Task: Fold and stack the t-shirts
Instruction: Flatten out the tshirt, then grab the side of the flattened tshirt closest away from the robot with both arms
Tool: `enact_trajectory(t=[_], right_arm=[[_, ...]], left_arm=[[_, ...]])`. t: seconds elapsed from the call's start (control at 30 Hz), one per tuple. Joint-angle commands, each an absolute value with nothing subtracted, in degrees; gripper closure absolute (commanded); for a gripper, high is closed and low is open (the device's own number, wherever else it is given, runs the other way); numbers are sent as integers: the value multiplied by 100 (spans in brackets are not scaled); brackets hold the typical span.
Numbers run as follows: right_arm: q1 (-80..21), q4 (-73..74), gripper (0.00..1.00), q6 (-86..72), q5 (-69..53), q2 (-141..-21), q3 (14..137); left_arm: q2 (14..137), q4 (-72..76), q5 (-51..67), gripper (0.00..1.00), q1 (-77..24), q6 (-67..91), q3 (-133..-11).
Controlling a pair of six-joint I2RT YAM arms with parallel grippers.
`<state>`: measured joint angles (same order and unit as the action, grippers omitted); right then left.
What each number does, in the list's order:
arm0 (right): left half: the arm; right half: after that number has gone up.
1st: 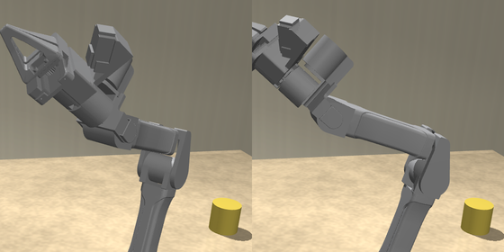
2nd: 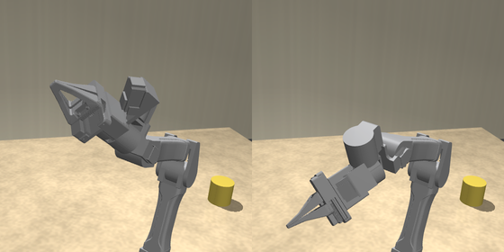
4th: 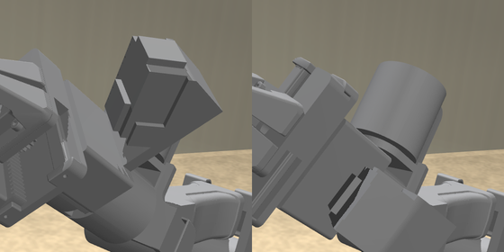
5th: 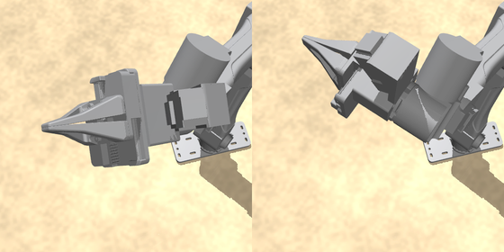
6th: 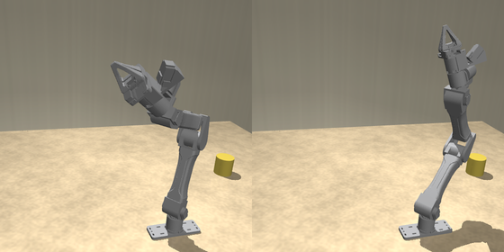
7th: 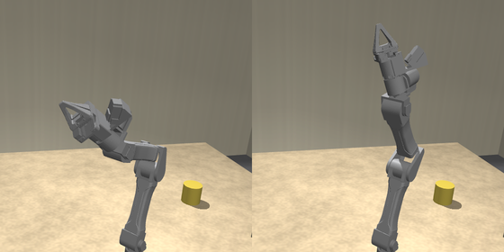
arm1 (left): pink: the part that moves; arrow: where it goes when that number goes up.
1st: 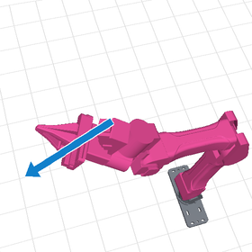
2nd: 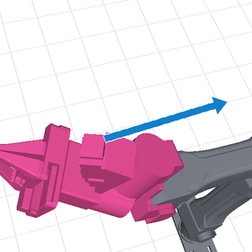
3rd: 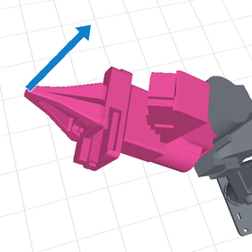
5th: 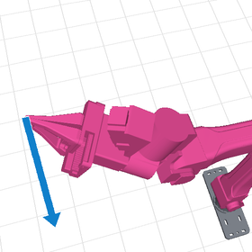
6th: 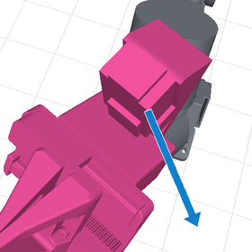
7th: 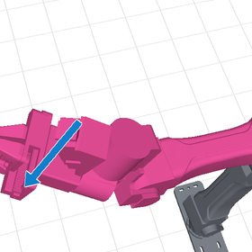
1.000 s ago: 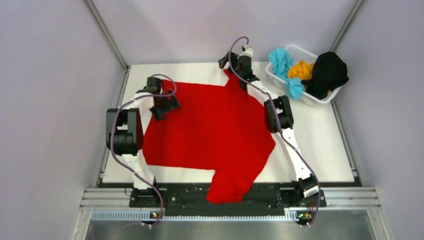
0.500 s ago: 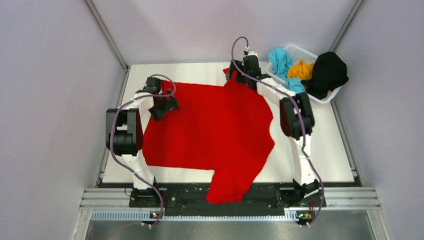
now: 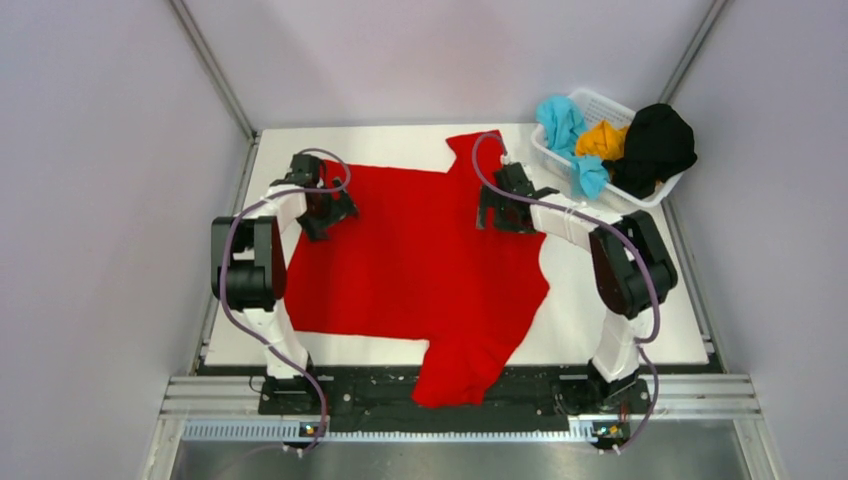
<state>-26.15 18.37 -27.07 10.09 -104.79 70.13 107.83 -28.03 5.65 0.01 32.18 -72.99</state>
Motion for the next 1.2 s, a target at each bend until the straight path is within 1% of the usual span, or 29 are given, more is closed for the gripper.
enact_trajectory(t=[0.0,0.27,0.53,0.63,0.7,0.87,1.0,1.17], right_arm=[[-2576,1874,1,-2748,1321,-10872,7216],[-2125,1998,2,-2664,1427,-12042,8361],[-1761,2116,2,-2381,1411,-13208,10158],[-1753,2253,2,-2196,1370,-13471,10794],[-1762,2357,2,-2134,1168,-13438,10971],[-1848,2205,1,-1834,856,-12642,10331],[-2069,1923,1,-1464,793,-11683,9437],[-2353,1581,1,-1523,796,-10548,8184]], left_arm=[[10969,-2779,739,1,26,3357,-7577],[11659,-3048,603,1,27,3392,-8398],[12561,-3407,548,1,26,3345,-9779],[12708,-3627,597,1,26,3339,-10195],[12589,-3642,686,1,26,3340,-10157],[11687,-3551,500,1,26,3271,-9555],[10750,-3636,108,2,26,3281,-8948],[9468,-3850,-952,1,27,3726,-7616]])
